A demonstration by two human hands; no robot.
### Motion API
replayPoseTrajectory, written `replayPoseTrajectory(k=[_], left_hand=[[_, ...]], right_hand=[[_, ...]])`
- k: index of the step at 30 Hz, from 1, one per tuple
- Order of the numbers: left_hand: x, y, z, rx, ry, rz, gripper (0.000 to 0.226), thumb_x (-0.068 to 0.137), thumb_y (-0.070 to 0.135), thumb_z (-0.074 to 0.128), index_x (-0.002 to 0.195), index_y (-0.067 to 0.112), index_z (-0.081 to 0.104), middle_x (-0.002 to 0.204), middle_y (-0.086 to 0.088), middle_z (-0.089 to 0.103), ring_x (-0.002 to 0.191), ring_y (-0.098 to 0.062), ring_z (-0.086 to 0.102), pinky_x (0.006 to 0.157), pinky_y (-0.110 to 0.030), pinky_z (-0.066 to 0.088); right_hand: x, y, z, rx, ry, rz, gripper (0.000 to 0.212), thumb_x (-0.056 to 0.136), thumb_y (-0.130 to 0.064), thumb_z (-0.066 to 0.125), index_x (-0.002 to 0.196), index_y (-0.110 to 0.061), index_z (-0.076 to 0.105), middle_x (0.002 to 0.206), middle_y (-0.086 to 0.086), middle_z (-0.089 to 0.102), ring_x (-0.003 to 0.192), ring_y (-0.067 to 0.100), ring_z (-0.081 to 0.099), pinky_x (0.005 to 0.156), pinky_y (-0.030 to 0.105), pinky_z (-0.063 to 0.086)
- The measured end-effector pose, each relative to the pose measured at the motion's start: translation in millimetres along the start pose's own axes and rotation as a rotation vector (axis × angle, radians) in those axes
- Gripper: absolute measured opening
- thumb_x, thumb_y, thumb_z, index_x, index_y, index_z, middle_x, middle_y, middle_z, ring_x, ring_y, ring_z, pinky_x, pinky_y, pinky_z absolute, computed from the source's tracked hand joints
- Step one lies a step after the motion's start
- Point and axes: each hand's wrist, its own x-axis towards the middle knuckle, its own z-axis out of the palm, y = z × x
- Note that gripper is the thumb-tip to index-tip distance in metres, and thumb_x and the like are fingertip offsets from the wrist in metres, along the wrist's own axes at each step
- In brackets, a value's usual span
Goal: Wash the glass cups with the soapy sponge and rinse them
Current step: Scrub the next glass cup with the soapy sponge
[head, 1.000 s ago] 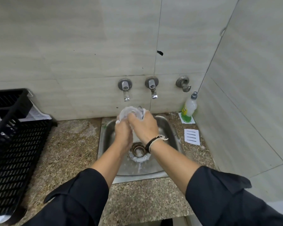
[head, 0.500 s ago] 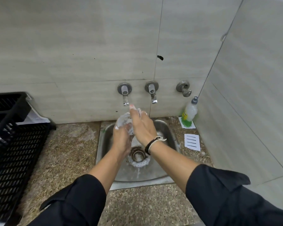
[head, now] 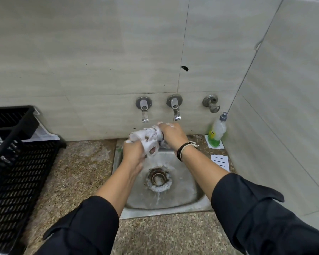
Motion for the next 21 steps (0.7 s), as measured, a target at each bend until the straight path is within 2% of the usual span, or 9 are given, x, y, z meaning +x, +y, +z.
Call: replayPoseTrajectory(k=[2,4,7,11,12,15,17,19,21], left_hand=[[0,5,5,-0.042,0.002,-0.017,0.018,0.091,-0.013,0.059,0.095,0.0,0.071,0.086,-0.013,0.077,0.063,-0.015,0.073,0.054,-0.029,0.057],[2,11,4,-0.151,0.011,-0.067,0.023,0.094,-0.014,0.051,0.087,-0.001,0.068,0.076,-0.013,0.076,0.059,-0.018,0.072,0.05,-0.03,0.058],[-4,3,7,-0.199,-0.079,-0.131,0.016,0.09,-0.009,0.061,0.094,0.0,0.073,0.084,-0.017,0.076,0.074,-0.031,0.074,0.066,-0.04,0.061],[-7,4,8,-0.273,-0.087,-0.15,0.018,0.094,-0.008,0.055,0.089,0.0,0.07,0.071,-0.01,0.074,0.064,-0.021,0.072,0.055,-0.032,0.061],[-2,4,7,-0.297,-0.098,-0.16,0.018,0.095,-0.006,0.054,0.089,0.0,0.07,0.072,-0.011,0.074,0.064,-0.022,0.072,0.057,-0.034,0.062],[-14,3,7,-0.29,-0.189,-0.213,0.026,0.094,-0.003,0.056,0.079,0.005,0.076,0.073,-0.011,0.074,0.062,-0.022,0.071,0.059,-0.035,0.061],[-16,4,10,-0.309,-0.184,-0.189,0.013,0.086,-0.004,0.062,0.082,0.004,0.072,0.076,-0.013,0.073,0.064,-0.022,0.071,0.06,-0.034,0.06],[-11,12,7,-0.334,-0.112,-0.176,0.021,0.096,-0.001,0.055,0.078,0.006,0.065,0.072,-0.011,0.066,0.061,-0.02,0.066,0.053,-0.027,0.057],[-10,11,6,-0.317,-0.129,-0.212,0.03,0.103,0.006,0.049,0.076,0.008,0.062,0.071,-0.011,0.063,0.059,-0.019,0.063,0.054,-0.028,0.053]], right_hand=[[-2,-1,1,-0.039,0.05,-0.049,0.046,0.094,-0.034,0.059,0.054,-0.014,0.05,0.056,0.001,0.055,0.061,0.023,0.052,0.063,0.033,0.039],[-5,2,3,-0.105,0.08,-0.101,0.045,0.094,-0.031,0.058,0.053,-0.015,0.049,0.054,-0.001,0.054,0.056,0.02,0.051,0.054,0.03,0.035],[-4,3,-3,-0.102,0.089,-0.057,0.037,0.091,-0.021,0.058,0.055,-0.015,0.05,0.057,-0.001,0.053,0.061,0.022,0.05,0.054,0.031,0.034],[-8,6,1,-0.143,0.112,-0.105,0.03,0.089,-0.022,0.059,0.062,-0.015,0.05,0.066,0.004,0.058,0.065,0.024,0.054,0.06,0.03,0.036],[-10,11,2,-0.156,0.101,-0.118,0.031,0.089,-0.022,0.06,0.061,-0.014,0.051,0.065,0.004,0.058,0.063,0.023,0.054,0.059,0.03,0.036],[-9,12,-3,-0.183,0.095,-0.115,0.024,0.089,-0.013,0.062,0.067,-0.003,0.066,0.07,0.009,0.07,0.067,0.026,0.064,0.06,0.037,0.049],[-12,6,-5,-0.156,0.102,-0.135,0.025,0.09,-0.015,0.065,0.066,-0.009,0.066,0.068,0.002,0.068,0.064,0.017,0.063,0.06,0.03,0.048],[-18,10,-4,-0.127,0.09,-0.179,0.025,0.091,-0.022,0.068,0.066,-0.016,0.069,0.067,-0.005,0.068,0.061,0.008,0.062,0.056,0.025,0.046],[-20,13,-7,-0.134,0.078,-0.158,0.016,0.091,-0.021,0.068,0.079,-0.015,0.077,0.077,-0.003,0.074,0.071,0.013,0.067,0.061,0.023,0.051]])
